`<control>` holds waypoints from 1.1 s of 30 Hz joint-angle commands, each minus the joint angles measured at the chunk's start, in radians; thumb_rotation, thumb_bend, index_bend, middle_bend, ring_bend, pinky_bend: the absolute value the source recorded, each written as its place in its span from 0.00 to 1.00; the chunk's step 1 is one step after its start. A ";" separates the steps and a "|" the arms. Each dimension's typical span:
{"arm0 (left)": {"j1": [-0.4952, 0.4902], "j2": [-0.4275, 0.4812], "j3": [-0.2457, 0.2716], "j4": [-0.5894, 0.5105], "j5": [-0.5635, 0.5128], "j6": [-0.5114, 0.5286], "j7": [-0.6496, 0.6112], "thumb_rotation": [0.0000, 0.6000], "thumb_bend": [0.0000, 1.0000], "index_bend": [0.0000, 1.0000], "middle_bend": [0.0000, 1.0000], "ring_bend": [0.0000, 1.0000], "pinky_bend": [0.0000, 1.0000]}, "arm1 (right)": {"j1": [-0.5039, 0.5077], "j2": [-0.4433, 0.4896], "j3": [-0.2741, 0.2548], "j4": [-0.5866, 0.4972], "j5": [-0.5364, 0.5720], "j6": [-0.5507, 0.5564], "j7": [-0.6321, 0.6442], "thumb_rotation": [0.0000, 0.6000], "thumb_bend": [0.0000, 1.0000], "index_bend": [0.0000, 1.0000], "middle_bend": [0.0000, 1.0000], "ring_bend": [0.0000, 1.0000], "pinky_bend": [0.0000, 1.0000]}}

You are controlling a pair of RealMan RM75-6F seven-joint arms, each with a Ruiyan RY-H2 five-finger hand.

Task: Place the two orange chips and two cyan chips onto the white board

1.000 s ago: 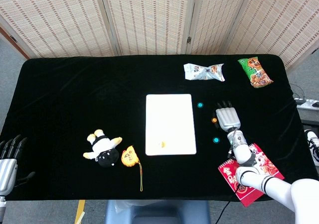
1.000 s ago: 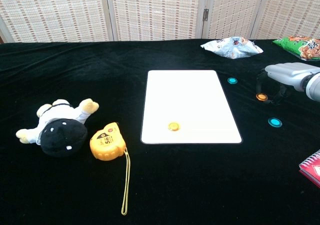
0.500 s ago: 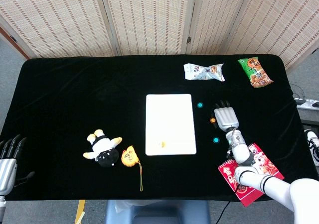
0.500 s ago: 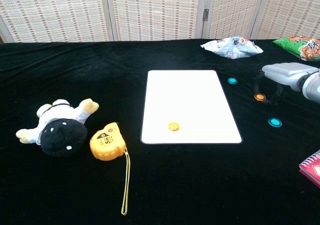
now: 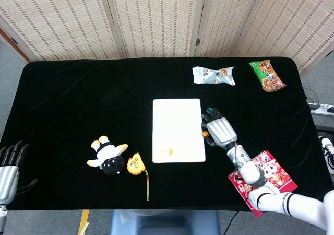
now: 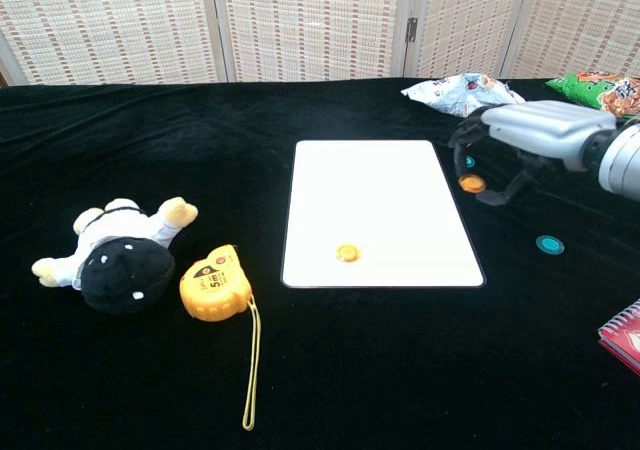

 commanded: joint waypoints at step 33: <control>0.012 -0.020 0.002 0.054 -0.016 -0.004 -0.044 1.00 0.17 0.00 0.05 0.07 0.00 | 0.068 -0.144 -0.032 -0.013 -0.040 -0.023 -0.105 1.00 0.30 0.20 0.11 0.02 0.00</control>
